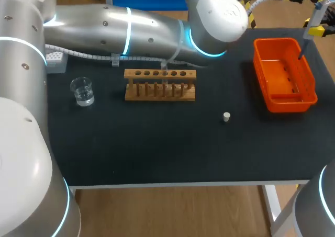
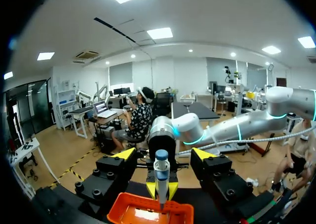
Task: Invert the test tube, pick up the pipette, mount the tip to pipette, aspirate from beaker and dispense into the tube, eject the tip, return the pipette, and cap with the stopper.
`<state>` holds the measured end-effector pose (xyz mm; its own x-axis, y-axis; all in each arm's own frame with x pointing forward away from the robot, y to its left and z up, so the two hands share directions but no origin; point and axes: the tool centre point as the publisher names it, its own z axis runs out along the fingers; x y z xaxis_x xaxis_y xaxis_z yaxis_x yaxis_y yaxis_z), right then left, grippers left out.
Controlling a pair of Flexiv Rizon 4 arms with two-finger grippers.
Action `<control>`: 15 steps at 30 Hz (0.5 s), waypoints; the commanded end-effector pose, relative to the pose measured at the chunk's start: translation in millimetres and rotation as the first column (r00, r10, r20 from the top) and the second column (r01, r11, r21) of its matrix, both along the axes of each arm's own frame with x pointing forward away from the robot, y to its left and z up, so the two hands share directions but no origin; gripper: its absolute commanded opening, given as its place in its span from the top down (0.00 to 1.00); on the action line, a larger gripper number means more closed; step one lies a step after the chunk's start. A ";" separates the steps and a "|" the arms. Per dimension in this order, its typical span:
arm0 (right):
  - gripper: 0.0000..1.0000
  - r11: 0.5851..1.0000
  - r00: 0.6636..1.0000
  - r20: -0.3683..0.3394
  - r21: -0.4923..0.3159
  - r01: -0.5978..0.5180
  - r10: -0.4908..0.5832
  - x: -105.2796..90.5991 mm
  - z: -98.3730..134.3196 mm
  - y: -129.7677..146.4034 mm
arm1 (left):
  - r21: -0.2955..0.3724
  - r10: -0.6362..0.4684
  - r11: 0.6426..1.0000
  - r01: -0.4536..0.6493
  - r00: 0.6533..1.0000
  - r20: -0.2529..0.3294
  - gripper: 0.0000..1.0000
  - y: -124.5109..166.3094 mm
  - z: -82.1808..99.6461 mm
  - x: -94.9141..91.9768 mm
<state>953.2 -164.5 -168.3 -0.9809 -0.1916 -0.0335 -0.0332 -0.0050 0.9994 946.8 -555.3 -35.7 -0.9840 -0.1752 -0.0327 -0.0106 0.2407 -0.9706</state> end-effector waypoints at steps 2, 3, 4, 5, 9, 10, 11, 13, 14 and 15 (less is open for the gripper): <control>1.00 1.000 1.000 0.000 -0.002 -0.006 0.006 2.1 0.6 -1.6 | -0.114 -0.185 0.977 0.183 0.983 -0.011 0.00 26.3 3.7 2.9; 1.00 1.000 1.000 0.000 -0.002 -0.006 0.006 2.1 0.6 -1.6 | -0.119 -0.203 0.972 0.201 0.979 -0.011 0.00 29.4 4.4 1.5; 1.00 1.000 1.000 0.000 -0.002 -0.006 0.006 2.1 0.6 -1.6 | -0.113 -0.207 0.972 0.204 0.978 -0.014 0.00 32.7 5.2 0.1; 1.00 1.000 1.000 0.000 -0.002 -0.006 0.006 2.1 0.6 -1.6 | -0.106 -0.213 0.972 0.210 0.977 -0.019 0.00 35.8 5.5 -1.0; 1.00 1.000 1.000 0.000 -0.002 -0.006 0.006 2.1 0.6 -1.6 | -0.109 -0.219 0.970 0.216 0.976 -0.015 0.00 52.5 5.4 -8.3; 1.00 1.000 1.000 0.000 -0.002 -0.006 0.006 2.1 0.6 -1.6 | -0.109 -0.216 0.971 0.214 0.976 -0.014 0.00 57.2 4.3 -10.2; 1.00 1.000 1.000 0.000 -0.002 -0.006 0.006 2.1 0.6 -1.6 | -0.116 -0.213 0.971 0.210 0.977 -0.012 0.00 61.5 3.1 -13.0; 1.00 1.000 1.000 0.000 -0.002 -0.006 0.006 2.1 0.6 -1.6 | -0.127 -0.208 0.970 0.205 0.978 -0.009 0.00 71.0 0.2 -18.2; 1.00 1.000 1.000 0.000 -0.002 -0.006 0.006 2.1 0.6 -1.6 | -0.128 -0.203 0.971 0.200 0.979 -0.010 0.00 75.5 -1.7 -20.4; 1.00 1.000 1.000 0.000 -0.002 -0.006 0.006 2.1 0.6 -1.6 | -0.133 -0.201 0.971 0.198 0.980 -0.008 0.00 79.7 -3.7 -23.6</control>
<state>953.1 -164.5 -168.3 -0.9809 -0.1915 -0.0335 -0.0332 -0.0050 0.9994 935.9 -499.0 -34.9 -0.9991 0.0429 0.0034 0.0069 0.2392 -0.9710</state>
